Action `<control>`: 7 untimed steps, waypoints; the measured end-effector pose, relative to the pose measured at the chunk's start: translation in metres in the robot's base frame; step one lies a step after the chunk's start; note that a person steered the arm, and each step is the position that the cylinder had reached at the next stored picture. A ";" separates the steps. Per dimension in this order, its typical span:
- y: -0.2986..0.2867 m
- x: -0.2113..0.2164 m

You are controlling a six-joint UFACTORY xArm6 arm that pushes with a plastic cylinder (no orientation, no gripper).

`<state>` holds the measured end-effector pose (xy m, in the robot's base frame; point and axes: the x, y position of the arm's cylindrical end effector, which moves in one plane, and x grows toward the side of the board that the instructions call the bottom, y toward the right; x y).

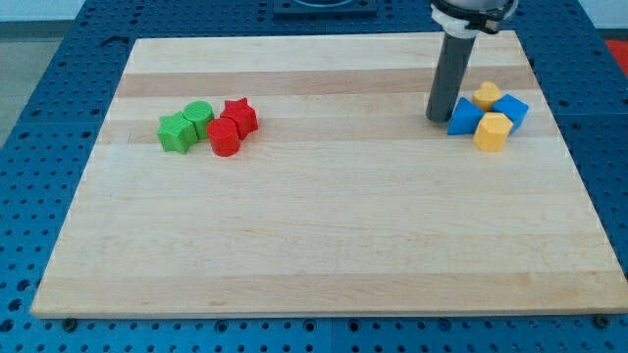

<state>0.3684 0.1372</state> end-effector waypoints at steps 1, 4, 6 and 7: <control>-0.018 0.003; 0.025 0.028; 0.003 0.031; -0.073 0.021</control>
<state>0.3895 0.0646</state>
